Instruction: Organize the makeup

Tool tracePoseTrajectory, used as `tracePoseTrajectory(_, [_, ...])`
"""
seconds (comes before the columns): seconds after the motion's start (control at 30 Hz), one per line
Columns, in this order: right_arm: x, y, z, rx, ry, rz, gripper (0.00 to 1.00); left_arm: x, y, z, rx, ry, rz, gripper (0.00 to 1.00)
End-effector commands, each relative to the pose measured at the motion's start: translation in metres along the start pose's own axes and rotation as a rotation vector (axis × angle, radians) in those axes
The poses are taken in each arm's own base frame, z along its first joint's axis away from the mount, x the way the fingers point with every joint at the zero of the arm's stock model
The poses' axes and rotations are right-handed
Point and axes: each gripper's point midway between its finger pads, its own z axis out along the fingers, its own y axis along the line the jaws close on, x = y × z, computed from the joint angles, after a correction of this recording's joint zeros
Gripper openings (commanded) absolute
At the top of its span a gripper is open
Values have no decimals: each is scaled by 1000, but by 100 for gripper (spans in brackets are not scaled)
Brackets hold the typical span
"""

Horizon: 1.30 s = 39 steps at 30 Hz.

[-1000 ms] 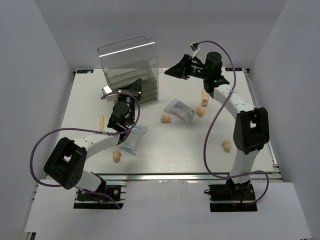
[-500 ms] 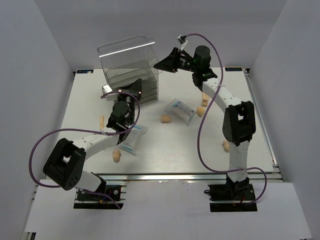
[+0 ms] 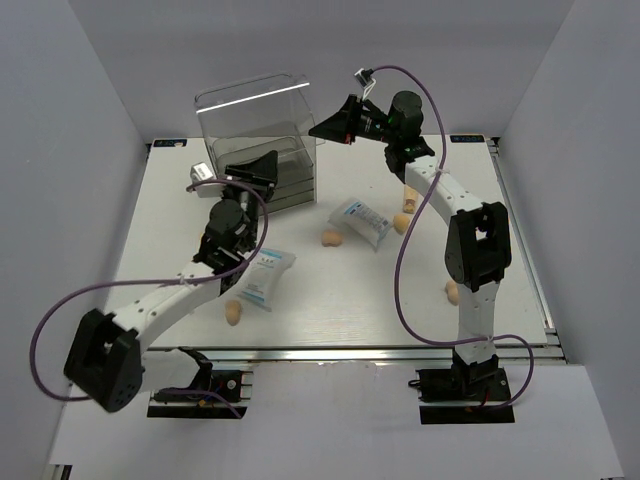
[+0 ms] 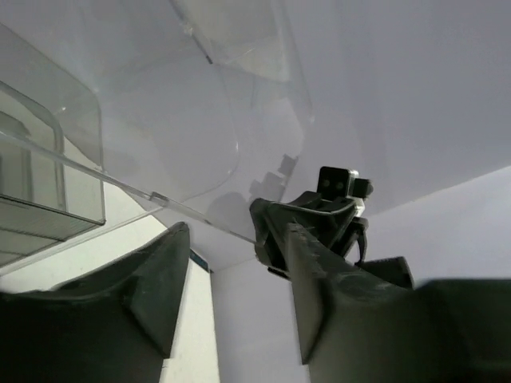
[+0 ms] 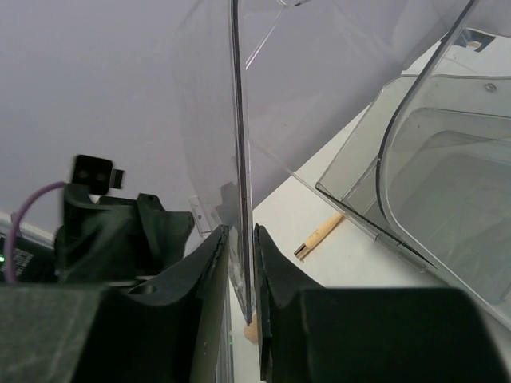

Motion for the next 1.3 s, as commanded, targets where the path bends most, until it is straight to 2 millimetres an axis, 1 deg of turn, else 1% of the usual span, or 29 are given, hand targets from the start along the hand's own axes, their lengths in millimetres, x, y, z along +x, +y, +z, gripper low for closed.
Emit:
tracePoseTrajectory(0.0, [-29,60,-2,-104,-41,-125,23,-27,-23,-21,-13,21,128,64])
tracePoseTrajectory(0.03, [-30,61,-2,-105,-45,-129,23,-30,-22,-27,-27,31,159,66])
tracePoseTrajectory(0.07, [-32,63,-2,-106,-48,-131,23,-37,-18,-38,-54,46,193,71])
tracePoseTrajectory(0.1, [-32,64,-2,-106,-50,-132,23,-44,-15,-43,-73,35,212,74])
tracePoseTrajectory(0.13, [-33,65,-2,-105,-50,-131,23,-48,-12,-49,-90,36,233,82])
tracePoseTrajectory(0.17, [-33,67,-3,-106,-51,-132,22,-51,-2,-55,-129,42,258,85])
tracePoseTrajectory(0.2, [-35,68,-4,-105,-54,-127,22,-61,-5,-63,-128,24,253,91])
tracePoseTrajectory(0.23, [-34,69,-3,-107,-53,-125,22,-70,-2,-67,-156,-7,251,98])
tracePoseTrajectory(0.27, [-35,73,-4,-110,-55,-125,22,-73,4,-72,-183,-8,265,98])
tracePoseTrajectory(0.33, [-37,76,-5,-114,-57,-124,22,-87,-3,-76,-192,-36,279,98])
tracePoseTrajectory(0.37, [-39,81,-5,-118,-61,-128,22,-89,8,-81,-245,-24,329,98])
tracePoseTrajectory(0.4, [-40,85,-6,-123,-64,-129,22,-93,1,-80,-244,-21,366,98])
tracePoseTrajectory(0.5, [-46,95,-7,-136,-75,-146,22,-89,1,-82,-243,42,450,95])
tracePoseTrajectory(0.53, [-48,99,-7,-141,-78,-148,22,-88,-1,-80,-226,64,491,93])
tracePoseTrajectory(0.6, [-50,105,-8,-148,-83,-153,22,-76,-1,-78,-207,151,520,89])
tracePoseTrajectory(0.63, [-53,110,-9,-153,-90,-160,22,-75,4,-71,-237,190,556,88])
tracePoseTrajectory(0.67, [-55,111,-9,-154,-94,-164,22,-63,2,-69,-215,269,561,86])
tracePoseTrajectory(0.7, [-56,113,-9,-157,-94,-166,22,-58,1,-65,-201,316,586,85])
tracePoseTrajectory(0.73, [-57,112,-8,-156,-97,-164,22,-55,3,-54,-216,359,607,85])
tracePoseTrajectory(0.8, [-59,115,-8,-159,-101,-171,22,-46,-3,-48,-176,449,641,89])
tracePoseTrajectory(0.9, [-60,113,-7,-156,-103,-172,22,-57,-15,-36,-175,449,681,98])
tracePoseTrajectory(0.93, [-61,113,-7,-154,-105,-172,22,-69,-15,-31,-191,423,679,98])
tracePoseTrajectory(0.97, [-60,111,-7,-152,-104,-171,22,-79,-21,-28,-193,409,672,98])
tracePoseTrajectory(1.03, [-61,110,-6,-151,-104,-170,22,-90,-13,-24,-235,425,644,98])
tracePoseTrajectory(1.1, [-61,111,-6,-150,-106,-173,22,-94,-13,-18,-237,436,602,98])
tracePoseTrajectory(1.17, [-62,110,-6,-150,-107,-176,22,-91,-18,-16,-182,479,531,98])
tracePoseTrajectory(1.2, [-62,111,-6,-151,-106,-174,22,-89,-15,-15,-187,490,472,98])
tracePoseTrajectory(1.23, [-62,112,-6,-153,-105,-175,22,-93,-13,-11,-184,481,435,98])
tracePoseTrajectory(1.27, [-61,111,-6,-152,-105,-173,22,-92,-22,-8,-132,481,401,98])
